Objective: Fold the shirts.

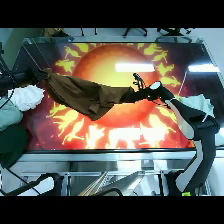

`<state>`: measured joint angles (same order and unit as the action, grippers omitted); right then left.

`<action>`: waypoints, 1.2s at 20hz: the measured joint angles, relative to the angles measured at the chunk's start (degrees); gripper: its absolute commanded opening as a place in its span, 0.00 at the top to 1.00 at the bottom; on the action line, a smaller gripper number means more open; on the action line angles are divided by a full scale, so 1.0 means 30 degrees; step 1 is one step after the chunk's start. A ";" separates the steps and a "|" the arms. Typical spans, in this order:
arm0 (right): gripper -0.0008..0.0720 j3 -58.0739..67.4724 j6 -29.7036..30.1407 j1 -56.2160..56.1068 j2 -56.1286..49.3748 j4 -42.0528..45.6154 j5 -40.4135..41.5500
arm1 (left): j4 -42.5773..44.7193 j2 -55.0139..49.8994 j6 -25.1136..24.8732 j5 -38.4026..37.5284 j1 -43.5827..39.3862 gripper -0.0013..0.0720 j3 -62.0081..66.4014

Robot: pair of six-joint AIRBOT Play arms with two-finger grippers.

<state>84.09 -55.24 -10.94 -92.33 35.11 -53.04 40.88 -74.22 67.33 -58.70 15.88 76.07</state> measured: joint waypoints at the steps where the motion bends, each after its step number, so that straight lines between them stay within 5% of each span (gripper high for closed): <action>1: 0.80 0.0007 0.0117 -0.0146 -0.0109 -0.0102 0.0510 | 0.0000 -0.0408 -0.0102 -0.0233 0.0080 0.95 0.0291; 2: 0.96 0.0007 0.0175 -0.0277 -0.0204 -0.0131 0.1129 | 0.0000 -0.0729 -0.0189 -0.0335 0.0138 0.95 0.0539; 7: 0.97 -0.0022 0.0612 -0.0430 0.0867 -0.0233 0.1829 | 0.0000 -0.1297 -0.0481 -0.1217 0.0248 0.95 0.1960; 11: 0.97 0.0168 0.1457 0.0160 0.5231 -0.0379 0.1443 | -0.0007 -0.0335 -0.0102 -0.2900 0.0255 0.95 0.3898; 20: 0.97 0.5195 0.1902 0.2441 1.6852 0.2973 0.1515 | 0.0204 0.6870 0.2025 -0.3949 0.0277 0.95 0.9828; 24: 0.97 0.7497 0.1938 0.2688 1.8855 0.4736 0.1880 | 0.3701 0.9530 0.3628 -0.4058 0.0291 0.95 1.2116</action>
<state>106.59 -49.43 -2.87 -35.77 49.32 -47.40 51.99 -45.63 78.22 -70.87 16.75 112.42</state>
